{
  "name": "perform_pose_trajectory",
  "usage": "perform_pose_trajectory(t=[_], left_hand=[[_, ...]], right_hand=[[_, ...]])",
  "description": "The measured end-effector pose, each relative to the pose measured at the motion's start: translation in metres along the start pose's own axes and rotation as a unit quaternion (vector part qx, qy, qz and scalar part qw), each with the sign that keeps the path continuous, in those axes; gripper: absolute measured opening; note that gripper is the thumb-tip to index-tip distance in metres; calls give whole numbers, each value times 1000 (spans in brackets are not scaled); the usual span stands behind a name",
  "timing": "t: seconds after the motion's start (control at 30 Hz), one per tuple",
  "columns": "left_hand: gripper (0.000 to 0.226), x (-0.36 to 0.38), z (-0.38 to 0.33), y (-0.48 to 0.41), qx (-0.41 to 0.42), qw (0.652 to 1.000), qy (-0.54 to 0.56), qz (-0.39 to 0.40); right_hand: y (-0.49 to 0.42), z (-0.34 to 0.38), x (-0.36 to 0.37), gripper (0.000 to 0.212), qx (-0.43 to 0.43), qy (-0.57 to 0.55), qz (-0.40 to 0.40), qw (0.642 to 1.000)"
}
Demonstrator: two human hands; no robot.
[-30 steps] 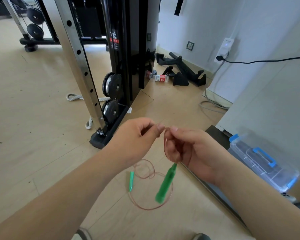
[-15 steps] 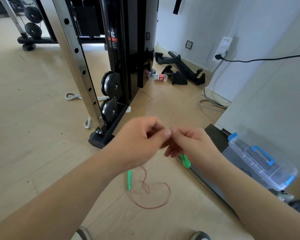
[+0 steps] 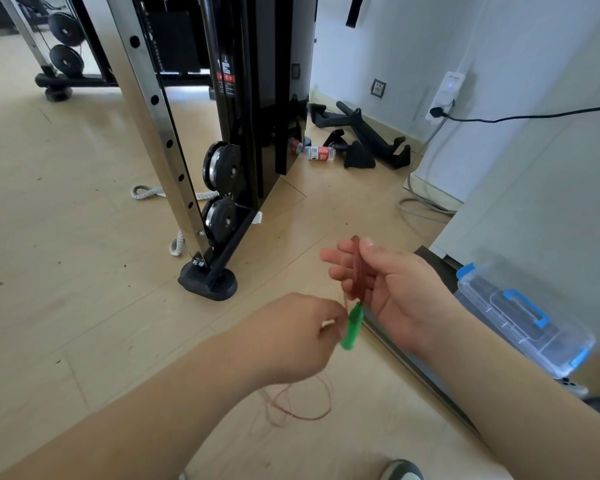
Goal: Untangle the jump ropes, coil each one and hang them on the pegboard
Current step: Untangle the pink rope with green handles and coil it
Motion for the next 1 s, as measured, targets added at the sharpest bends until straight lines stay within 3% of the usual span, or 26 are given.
perform_pose_trajectory(t=[0.07,0.13,0.33,0.4,0.5,0.57,0.73,0.87,0.93,1.0], left_hand=[[28,4,-15,4,41,999,-6,25],[26,-8,-24,6,72,997,40,0],[16,-72,11,11,60,956,181,-221],[18,-79,19,11,52,947,202,-246],[8,-78,27,9,47,953,190,-229],[13,-70,32,4,23,966,167,-198],[28,-11,14,-4,-16,999,50,-10],[41,8,-16,4,21,997,28,70],[33,-9,-23,6,43,997,53,19],[18,-36,-20,7,58,986,138,-76]], right_hand=[[-1,4,-13,26,-39,98,-56,993],[1,9,-17,22,-68,209,-81,972],[10,9,16,39,-34,281,56,957],[11,3,23,38,-2,240,91,967],[10,-2,25,31,31,136,102,985],[11,-6,28,29,59,55,115,990],[10,-1,24,31,49,-73,80,993],[0,5,-1,31,-28,90,-10,995],[0,9,-9,31,-64,200,-37,977],[2,9,-8,33,-71,274,-13,959]])
Point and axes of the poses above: each hand's wrist, its own y-axis away from the middle knuckle, its own x-axis out of the palm, z = x × y, the point moved 8 cm from there along -y, towards the middle knuckle, and after that the axes turned 5 degrees about z, right-handed, at the moved point
